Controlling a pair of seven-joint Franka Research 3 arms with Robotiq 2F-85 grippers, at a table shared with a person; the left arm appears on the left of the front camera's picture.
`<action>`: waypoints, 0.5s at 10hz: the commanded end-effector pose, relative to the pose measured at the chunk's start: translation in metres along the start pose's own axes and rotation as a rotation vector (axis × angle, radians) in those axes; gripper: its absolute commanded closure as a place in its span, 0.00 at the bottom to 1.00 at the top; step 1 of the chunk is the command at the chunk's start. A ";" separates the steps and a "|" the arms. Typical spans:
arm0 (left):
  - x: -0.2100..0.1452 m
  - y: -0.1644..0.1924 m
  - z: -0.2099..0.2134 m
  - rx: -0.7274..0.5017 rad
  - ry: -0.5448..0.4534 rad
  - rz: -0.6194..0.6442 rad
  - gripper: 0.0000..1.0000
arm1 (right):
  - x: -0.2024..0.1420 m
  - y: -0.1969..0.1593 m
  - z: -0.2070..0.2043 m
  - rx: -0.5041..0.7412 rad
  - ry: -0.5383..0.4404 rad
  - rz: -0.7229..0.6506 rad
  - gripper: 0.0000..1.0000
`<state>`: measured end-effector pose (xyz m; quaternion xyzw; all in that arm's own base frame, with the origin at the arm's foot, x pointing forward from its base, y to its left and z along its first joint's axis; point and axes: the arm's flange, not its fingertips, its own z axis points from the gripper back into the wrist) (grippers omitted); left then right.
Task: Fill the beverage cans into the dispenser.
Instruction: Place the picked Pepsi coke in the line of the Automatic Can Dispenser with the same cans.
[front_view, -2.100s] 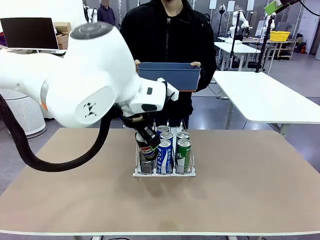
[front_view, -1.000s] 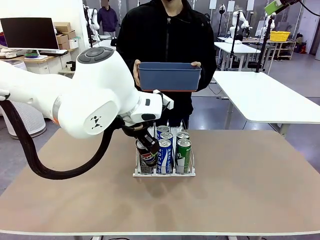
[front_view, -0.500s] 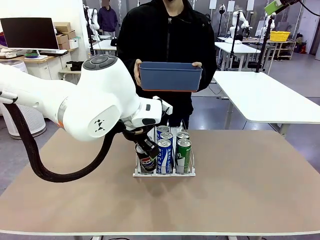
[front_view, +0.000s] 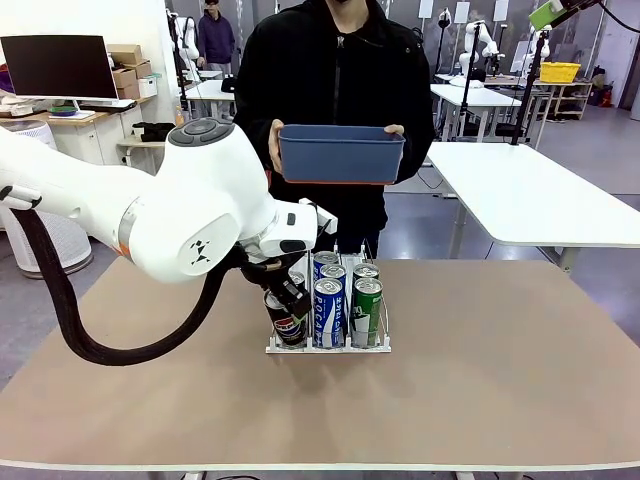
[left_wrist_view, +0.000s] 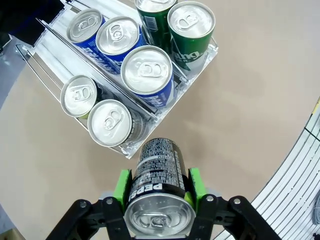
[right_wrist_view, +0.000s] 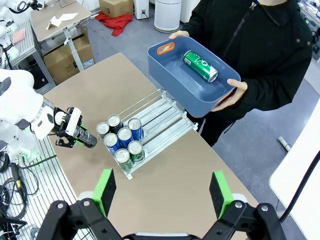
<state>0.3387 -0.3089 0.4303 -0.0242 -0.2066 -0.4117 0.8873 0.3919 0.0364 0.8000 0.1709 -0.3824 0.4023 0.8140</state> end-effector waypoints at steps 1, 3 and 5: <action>0.012 0.009 -0.009 0.048 -0.015 0.009 0.42 | 0.000 0.000 0.000 0.001 0.000 -0.002 0.00; 0.015 0.018 -0.018 0.054 -0.023 0.020 0.42 | 0.000 0.000 0.000 0.001 0.000 -0.002 0.00; 0.024 0.028 -0.025 0.060 -0.043 0.031 0.42 | 0.000 0.000 0.000 0.001 0.000 -0.002 0.00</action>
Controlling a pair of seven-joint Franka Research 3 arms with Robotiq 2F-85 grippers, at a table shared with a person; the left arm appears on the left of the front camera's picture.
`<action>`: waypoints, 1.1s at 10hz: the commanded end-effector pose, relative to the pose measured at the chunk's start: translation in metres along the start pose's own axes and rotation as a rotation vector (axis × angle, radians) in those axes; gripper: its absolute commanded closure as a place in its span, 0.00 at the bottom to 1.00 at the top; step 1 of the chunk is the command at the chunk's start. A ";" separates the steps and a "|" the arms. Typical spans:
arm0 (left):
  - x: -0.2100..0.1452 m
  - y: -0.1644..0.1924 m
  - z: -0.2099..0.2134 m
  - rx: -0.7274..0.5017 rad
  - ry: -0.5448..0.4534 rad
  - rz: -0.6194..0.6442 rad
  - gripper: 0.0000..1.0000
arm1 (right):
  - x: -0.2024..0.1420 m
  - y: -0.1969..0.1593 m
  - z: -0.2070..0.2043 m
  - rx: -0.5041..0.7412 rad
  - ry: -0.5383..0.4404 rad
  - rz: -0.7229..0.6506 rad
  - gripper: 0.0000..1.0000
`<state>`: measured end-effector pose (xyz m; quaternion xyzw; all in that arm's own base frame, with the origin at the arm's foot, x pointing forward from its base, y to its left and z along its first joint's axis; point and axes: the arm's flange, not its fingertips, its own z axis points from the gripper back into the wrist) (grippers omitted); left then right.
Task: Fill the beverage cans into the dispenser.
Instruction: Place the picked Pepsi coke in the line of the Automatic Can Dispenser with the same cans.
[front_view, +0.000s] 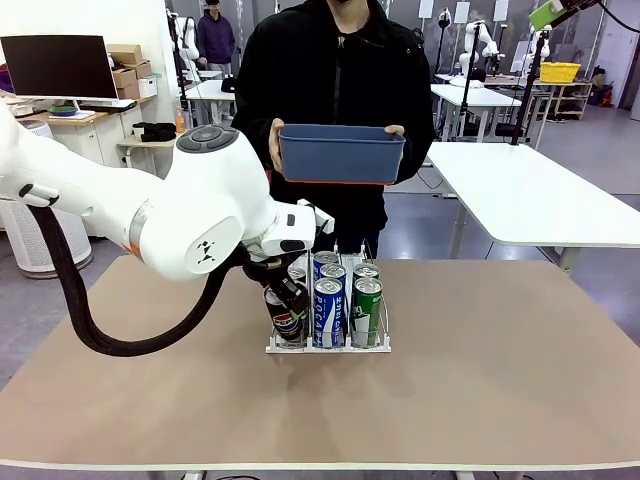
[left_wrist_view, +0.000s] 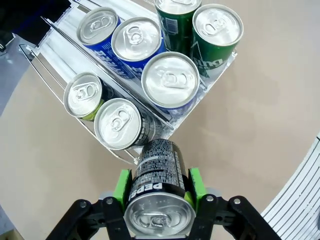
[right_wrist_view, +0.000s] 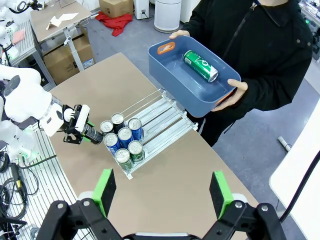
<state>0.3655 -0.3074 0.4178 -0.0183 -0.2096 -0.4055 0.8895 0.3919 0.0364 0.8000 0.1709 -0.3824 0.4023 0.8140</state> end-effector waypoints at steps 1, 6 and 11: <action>0.017 0.013 -0.007 0.047 -0.050 0.025 0.42 | 0.000 0.000 0.000 0.001 0.000 -0.002 0.00; 0.034 0.029 -0.020 0.076 -0.046 0.046 0.42 | 0.000 0.000 0.000 0.001 0.000 -0.002 0.00; 0.039 0.028 -0.048 0.013 0.029 0.047 0.42 | 0.000 0.000 0.000 0.001 0.000 -0.002 0.00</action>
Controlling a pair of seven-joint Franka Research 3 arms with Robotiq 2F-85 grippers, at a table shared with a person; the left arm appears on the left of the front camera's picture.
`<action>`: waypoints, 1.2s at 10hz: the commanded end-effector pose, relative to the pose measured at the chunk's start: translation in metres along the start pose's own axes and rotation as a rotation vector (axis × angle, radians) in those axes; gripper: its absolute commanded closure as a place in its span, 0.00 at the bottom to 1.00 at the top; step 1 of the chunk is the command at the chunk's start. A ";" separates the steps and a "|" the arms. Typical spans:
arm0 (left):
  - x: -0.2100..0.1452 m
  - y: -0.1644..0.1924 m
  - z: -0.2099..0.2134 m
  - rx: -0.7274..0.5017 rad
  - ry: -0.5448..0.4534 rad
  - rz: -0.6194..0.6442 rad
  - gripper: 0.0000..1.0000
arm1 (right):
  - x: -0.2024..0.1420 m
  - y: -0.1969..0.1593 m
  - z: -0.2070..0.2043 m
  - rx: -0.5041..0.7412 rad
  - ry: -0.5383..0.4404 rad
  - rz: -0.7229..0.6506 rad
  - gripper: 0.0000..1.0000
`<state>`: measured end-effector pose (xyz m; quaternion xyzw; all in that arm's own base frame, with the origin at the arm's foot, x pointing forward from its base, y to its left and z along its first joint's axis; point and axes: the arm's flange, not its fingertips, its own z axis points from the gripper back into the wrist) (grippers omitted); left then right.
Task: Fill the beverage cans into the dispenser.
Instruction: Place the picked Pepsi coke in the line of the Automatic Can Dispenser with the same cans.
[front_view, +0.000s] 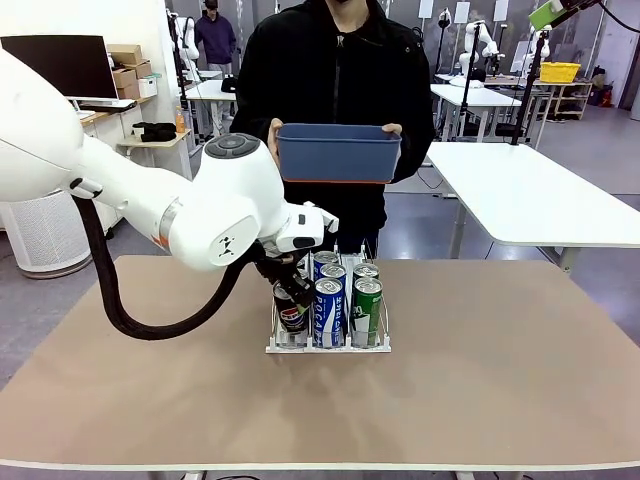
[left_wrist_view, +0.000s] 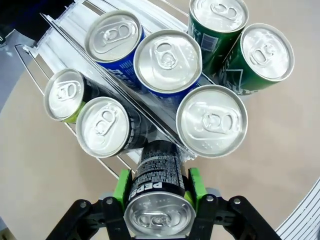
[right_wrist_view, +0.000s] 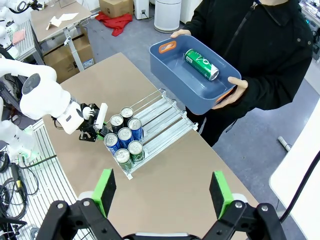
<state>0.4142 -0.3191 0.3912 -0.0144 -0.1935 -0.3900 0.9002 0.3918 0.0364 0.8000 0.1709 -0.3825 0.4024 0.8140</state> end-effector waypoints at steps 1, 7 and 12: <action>0.010 0.004 0.000 0.006 0.006 0.001 0.42 | 0.000 0.000 0.000 0.001 0.000 -0.002 0.00; 0.010 0.018 -0.013 -0.051 0.059 0.028 0.42 | 0.000 0.000 0.000 0.001 0.000 -0.002 0.00; 0.010 0.022 -0.022 -0.122 0.100 0.027 0.20 | 0.000 0.000 0.000 0.001 0.000 -0.002 0.00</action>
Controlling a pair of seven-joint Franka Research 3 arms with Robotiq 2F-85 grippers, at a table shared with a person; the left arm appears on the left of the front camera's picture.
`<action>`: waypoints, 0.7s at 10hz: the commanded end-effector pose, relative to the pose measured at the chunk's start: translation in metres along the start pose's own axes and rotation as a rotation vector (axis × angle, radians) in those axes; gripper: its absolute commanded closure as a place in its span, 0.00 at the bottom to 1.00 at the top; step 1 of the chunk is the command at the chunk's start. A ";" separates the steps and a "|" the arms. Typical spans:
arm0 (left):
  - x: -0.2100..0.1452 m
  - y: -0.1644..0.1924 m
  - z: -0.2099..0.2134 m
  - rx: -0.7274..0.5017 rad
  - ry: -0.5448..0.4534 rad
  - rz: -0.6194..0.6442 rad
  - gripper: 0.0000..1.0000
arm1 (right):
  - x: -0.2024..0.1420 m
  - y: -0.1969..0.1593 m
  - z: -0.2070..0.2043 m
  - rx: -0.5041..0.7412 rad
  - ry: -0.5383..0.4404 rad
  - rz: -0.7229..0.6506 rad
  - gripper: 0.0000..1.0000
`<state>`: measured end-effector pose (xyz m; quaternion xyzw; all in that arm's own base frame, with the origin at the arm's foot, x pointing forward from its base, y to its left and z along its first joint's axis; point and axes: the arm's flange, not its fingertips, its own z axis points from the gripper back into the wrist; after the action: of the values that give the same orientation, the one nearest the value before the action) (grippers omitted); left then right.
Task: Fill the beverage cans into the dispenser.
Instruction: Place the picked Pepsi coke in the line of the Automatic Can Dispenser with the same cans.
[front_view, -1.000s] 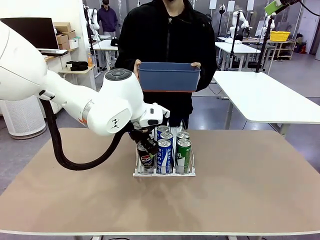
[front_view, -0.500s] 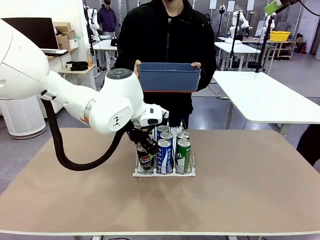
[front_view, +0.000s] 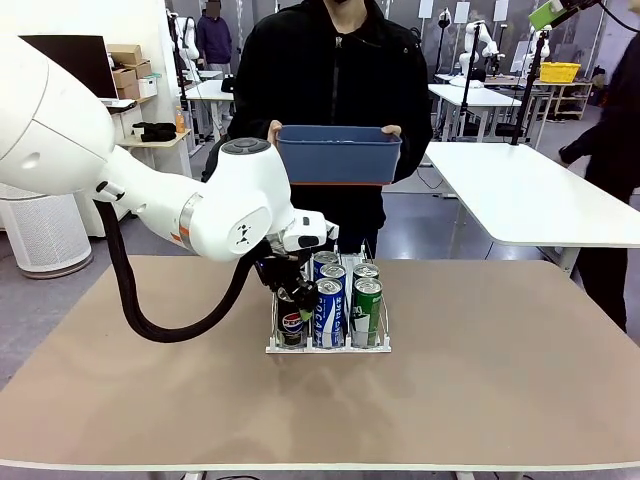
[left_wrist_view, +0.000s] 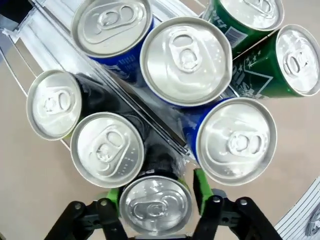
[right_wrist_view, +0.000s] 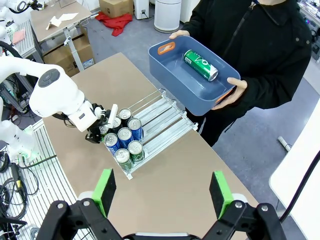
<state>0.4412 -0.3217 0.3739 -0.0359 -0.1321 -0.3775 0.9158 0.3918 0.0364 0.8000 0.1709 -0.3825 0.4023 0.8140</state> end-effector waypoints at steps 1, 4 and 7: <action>-0.004 0.004 0.010 -0.030 -0.016 -0.007 0.05 | 0.000 0.000 0.000 0.001 0.000 -0.002 0.00; -0.013 -0.009 0.042 0.022 -0.073 0.006 0.00 | 0.000 0.000 0.000 0.001 0.000 -0.002 0.00; -0.023 -0.023 0.055 0.037 -0.103 -0.026 0.00 | 0.000 0.000 0.000 0.001 0.000 -0.002 0.00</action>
<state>0.4090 -0.3173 0.4271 -0.0339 -0.1804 -0.3784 0.9072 0.3919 0.0364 0.8000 0.1709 -0.3825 0.4023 0.8140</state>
